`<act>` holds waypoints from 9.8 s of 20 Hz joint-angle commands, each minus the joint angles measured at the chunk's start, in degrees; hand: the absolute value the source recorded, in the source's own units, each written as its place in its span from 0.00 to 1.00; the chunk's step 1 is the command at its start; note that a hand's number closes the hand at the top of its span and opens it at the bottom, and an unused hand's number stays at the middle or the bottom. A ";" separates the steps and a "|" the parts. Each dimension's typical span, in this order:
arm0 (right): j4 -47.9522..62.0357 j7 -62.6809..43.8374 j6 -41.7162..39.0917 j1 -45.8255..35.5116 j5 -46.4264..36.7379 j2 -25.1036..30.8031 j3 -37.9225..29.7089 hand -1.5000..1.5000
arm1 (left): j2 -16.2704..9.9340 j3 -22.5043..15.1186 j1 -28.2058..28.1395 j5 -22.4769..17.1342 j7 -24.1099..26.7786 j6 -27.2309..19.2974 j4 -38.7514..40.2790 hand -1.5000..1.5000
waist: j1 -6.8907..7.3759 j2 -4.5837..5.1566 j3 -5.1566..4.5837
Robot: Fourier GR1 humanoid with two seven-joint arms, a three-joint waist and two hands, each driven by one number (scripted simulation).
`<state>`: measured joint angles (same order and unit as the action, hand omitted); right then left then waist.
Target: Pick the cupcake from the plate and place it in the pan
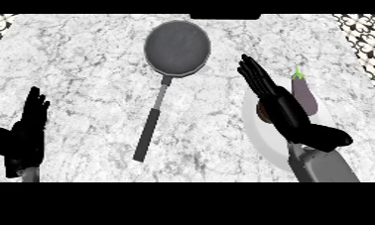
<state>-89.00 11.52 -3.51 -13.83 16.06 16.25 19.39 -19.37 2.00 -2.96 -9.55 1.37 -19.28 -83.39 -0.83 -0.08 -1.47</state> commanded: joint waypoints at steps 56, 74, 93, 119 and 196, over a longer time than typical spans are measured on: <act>14.00 -59.89 -44.57 -26.26 -15.02 13.90 -0.33 0.00 | 1.31 -8.00 -2.57 13.62 -6.88 11.63 -6.61 0.50 | 0.86 -0.04 1.44; 18.08 -58.33 -47.35 -22.13 -27.54 7.53 -0.36 0.00 | 5.01 -7.75 -0.63 17.87 -10.25 13.18 -8.65 0.50 | 0.99 0.06 1.46; 29.13 -44.76 -46.39 -22.83 -42.84 3.31 -4.74 0.00 | 6.94 -4.04 -1.46 19.11 -10.76 17.63 -11.24 0.50 | 1.49 0.19 1.48; 15.29 -48.40 -11.10 -15.45 -63.00 5.02 -11.87 1.00 | 7.60 -1.27 -3.33 20.66 -9.19 18.85 -10.92 0.50 | 0.78 -0.16 1.50; 70.53 9.26 23.90 -40.33 -31.89 2.09 -50.83 0.00 | 7.28 1.58 -3.36 19.32 -5.71 22.80 -9.05 0.50 | 1.97 0.42 1.51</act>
<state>-18.00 18.07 24.56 -57.98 -17.05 14.91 -31.07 -11.08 1.83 -3.89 11.20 -6.60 2.46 -92.17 1.77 0.67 0.06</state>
